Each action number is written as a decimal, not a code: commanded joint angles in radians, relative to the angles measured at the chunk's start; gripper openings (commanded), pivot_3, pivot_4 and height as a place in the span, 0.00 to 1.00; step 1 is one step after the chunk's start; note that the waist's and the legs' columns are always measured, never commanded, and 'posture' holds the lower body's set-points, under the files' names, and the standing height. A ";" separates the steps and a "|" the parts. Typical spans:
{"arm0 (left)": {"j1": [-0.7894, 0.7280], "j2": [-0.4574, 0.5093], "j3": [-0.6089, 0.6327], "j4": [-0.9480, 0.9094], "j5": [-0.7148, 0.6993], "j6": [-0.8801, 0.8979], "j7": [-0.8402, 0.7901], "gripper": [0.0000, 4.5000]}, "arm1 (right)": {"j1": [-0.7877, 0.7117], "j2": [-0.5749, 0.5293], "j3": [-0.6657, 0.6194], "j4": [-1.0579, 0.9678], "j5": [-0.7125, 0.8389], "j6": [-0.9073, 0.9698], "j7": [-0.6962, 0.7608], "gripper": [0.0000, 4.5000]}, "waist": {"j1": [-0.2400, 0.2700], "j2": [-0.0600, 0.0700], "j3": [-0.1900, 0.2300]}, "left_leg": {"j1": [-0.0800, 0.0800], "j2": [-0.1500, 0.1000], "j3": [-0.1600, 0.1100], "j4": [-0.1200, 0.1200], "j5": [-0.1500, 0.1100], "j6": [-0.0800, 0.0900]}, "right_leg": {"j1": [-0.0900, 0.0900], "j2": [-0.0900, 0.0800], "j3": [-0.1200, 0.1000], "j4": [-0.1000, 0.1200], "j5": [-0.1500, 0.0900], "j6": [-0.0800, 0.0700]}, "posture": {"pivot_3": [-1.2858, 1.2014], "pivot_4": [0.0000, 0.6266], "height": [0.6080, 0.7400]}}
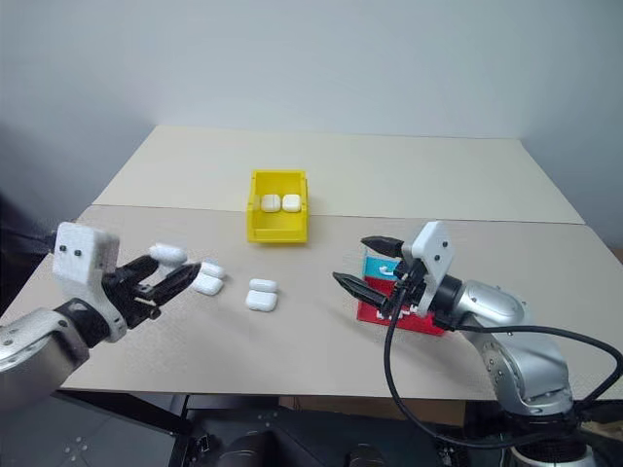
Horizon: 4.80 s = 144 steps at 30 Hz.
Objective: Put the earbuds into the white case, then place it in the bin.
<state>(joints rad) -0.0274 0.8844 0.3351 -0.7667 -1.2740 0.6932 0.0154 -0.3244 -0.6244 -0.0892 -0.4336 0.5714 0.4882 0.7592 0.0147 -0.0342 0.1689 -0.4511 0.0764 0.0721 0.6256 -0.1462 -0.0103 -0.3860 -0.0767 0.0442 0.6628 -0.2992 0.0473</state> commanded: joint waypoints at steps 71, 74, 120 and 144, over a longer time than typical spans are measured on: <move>-0.388 -0.456 -0.421 0.276 0.455 -0.245 -1.001 0.62 | -0.316 -0.326 0.458 0.484 -0.655 0.156 0.459 0.14 | -0.008 0.002 -0.001 | -0.005 0.000 -0.004 0.007 0.000 0.004 | 0.000 0.001 -0.002 0.002 0.000 0.004 | 0.52 0.24 1.00; -0.392 -0.459 -0.421 0.282 0.454 -0.240 -1.002 0.62 | -0.312 -0.346 0.417 0.448 -0.622 0.183 0.470 0.14 | -0.008 0.002 -0.001 | -0.005 0.000 -0.004 0.007 0.000 0.004 | 0.000 0.001 -0.002 0.002 0.000 0.004 | 0.52 0.24 1.00; -0.578 -0.527 -0.426 0.460 0.493 -0.252 -1.098 0.62 | -0.001 -0.031 -0.118 -0.228 0.403 0.148 0.034 0.43 | -0.008 0.004 -0.001 | -0.006 0.000 -0.007 0.007 0.000 0.004 | 0.001 0.002 -0.003 0.001 0.000 0.005 | 0.52 0.24 1.00; -0.454 -0.464 -0.364 0.373 0.511 -0.246 -1.055 0.62 | -0.763 -0.281 0.565 0.826 -0.533 -0.254 0.493 0.64 | -0.027 0.006 0.000 | -0.007 0.000 -0.005 0.006 0.000 0.004 | -0.002 0.002 -0.002 0.001 0.000 0.004 | 0.52 0.24 1.00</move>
<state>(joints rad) -0.4837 0.4189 -0.0465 -0.3520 -0.7494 0.4614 -1.0487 -1.0275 -0.9101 0.4602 0.3259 0.1143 0.3247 1.2069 -0.0124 -0.0282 0.1685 -0.4582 0.0764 0.0671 0.6309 -0.1462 -0.0062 -0.3889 -0.0748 0.0423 0.6638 -0.2993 0.0515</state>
